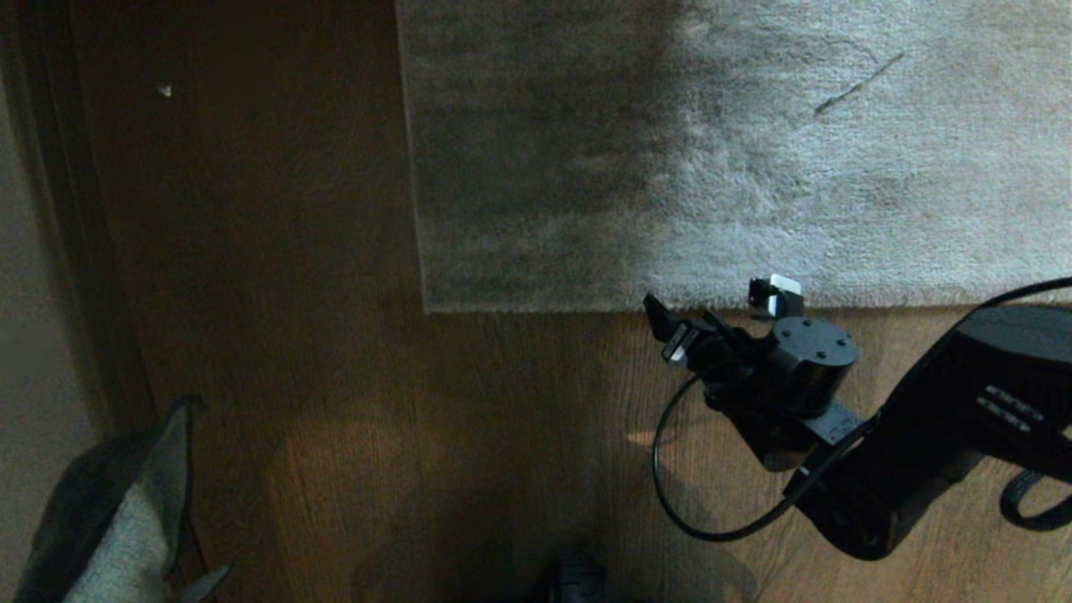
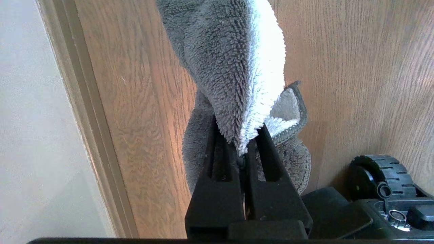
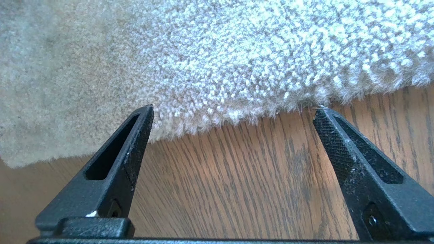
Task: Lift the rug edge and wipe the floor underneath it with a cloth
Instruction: Lift up the carpet
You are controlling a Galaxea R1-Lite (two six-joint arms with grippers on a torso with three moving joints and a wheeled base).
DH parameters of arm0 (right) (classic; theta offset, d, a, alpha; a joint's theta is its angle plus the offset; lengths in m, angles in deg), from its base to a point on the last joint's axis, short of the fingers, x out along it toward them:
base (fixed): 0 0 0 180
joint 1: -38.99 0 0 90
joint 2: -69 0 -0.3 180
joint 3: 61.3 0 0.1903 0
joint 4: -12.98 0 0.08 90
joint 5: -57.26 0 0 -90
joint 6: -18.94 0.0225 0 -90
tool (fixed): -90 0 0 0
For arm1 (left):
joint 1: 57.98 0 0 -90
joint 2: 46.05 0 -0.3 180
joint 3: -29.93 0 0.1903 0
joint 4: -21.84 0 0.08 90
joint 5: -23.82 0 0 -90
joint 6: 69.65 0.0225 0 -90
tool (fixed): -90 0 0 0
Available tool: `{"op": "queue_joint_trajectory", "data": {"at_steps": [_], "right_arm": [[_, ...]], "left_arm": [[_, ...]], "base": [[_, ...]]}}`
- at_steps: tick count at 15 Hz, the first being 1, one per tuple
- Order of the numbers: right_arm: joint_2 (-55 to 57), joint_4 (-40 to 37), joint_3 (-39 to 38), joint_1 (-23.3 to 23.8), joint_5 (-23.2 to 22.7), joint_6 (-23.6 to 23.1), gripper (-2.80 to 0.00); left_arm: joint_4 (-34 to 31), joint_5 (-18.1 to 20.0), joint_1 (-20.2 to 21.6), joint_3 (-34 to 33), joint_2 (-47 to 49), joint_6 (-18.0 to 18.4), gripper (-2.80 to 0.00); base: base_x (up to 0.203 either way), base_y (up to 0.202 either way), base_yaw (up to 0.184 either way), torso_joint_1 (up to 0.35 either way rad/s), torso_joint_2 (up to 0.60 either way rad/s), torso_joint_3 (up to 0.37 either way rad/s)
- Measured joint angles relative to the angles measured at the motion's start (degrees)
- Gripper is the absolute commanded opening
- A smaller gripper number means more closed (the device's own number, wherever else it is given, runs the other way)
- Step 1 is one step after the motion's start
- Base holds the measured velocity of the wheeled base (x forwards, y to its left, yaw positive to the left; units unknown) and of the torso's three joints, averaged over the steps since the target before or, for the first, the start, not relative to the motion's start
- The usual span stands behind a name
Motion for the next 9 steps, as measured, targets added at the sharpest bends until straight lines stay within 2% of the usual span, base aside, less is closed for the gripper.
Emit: {"op": "queue_joint_trajectory", "data": {"at_steps": [9], "right_arm": [[3.38,0.11,6.68,-0.5,0.35,0.44,0.0]], "left_arm": [[-0.02,0.0,0.0,0.0,0.0,0.0,-2.8]], "base": [[0.0,0.0,0.0,0.0,0.0,0.0]]}}
